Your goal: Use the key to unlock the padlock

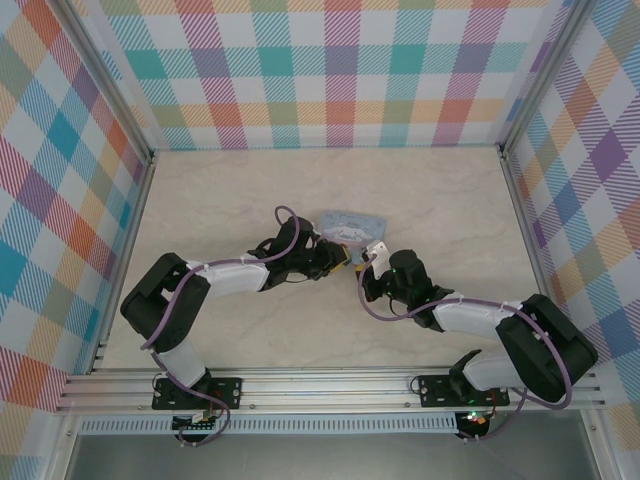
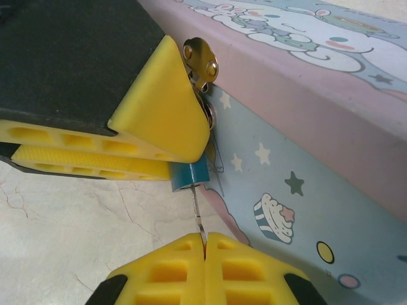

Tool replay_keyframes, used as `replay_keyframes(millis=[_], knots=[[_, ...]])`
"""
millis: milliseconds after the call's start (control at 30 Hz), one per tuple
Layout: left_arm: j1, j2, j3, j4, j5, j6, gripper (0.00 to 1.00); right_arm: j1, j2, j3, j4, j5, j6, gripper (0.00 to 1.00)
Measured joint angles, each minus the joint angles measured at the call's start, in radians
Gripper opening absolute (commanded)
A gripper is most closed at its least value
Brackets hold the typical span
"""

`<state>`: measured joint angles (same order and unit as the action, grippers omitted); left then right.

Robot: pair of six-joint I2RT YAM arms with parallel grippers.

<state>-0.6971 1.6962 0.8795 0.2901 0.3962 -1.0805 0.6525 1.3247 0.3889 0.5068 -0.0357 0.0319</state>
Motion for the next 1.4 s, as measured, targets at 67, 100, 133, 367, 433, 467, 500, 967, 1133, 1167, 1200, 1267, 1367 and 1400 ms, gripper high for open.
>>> replay_keyframes(millis=[67,100,133,367,433,467,500,967,1133,1167,1200,1267,1367,1400], knots=[[0.000,0.000,0.000,0.000,0.001,0.000,0.21,0.000,0.000,0.000,0.000,-0.002,0.000,0.00],[0.000,0.000,0.000,0.000,0.002,0.000,0.21,-0.001,0.000,0.000,0.000,-0.003,0.000,0.00],[0.000,0.000,0.000,0.000,0.003,0.000,0.21,-0.002,0.002,0.000,0.001,-0.003,0.000,0.00],[0.009,-0.002,0.000,-0.001,0.004,0.000,0.21,-0.004,0.047,0.018,0.022,-0.014,-0.011,0.00],[0.013,-0.003,0.000,-0.004,0.007,0.005,0.21,-0.009,0.054,0.023,0.024,-0.018,-0.019,0.00],[0.013,-0.006,0.000,-0.008,0.007,0.010,0.21,-0.013,0.054,0.025,0.024,-0.021,-0.020,0.00],[0.014,-0.010,0.000,-0.013,0.008,0.016,0.21,-0.018,0.054,0.026,0.024,-0.027,-0.023,0.00],[0.026,-0.022,0.001,-0.031,0.032,0.034,0.21,-0.058,0.054,0.051,-0.010,-0.148,-0.044,0.00],[0.026,-0.022,0.008,-0.046,0.033,0.043,0.21,-0.063,0.054,0.051,-0.008,-0.166,-0.028,0.00],[0.026,-0.022,0.010,-0.052,0.033,0.048,0.21,-0.063,0.054,0.051,-0.008,-0.169,-0.023,0.00],[0.026,-0.022,0.011,-0.055,0.033,0.051,0.21,-0.063,0.054,0.051,-0.008,-0.173,-0.019,0.00],[0.026,-0.022,0.011,-0.056,0.033,0.053,0.21,-0.064,0.054,0.051,-0.008,-0.179,-0.014,0.00],[0.026,-0.022,0.011,-0.056,0.033,0.053,0.21,-0.065,0.053,0.053,-0.009,-0.188,-0.005,0.00],[0.026,-0.022,0.012,-0.056,0.033,0.053,0.21,-0.066,0.053,0.054,-0.009,-0.191,-0.001,0.00]])
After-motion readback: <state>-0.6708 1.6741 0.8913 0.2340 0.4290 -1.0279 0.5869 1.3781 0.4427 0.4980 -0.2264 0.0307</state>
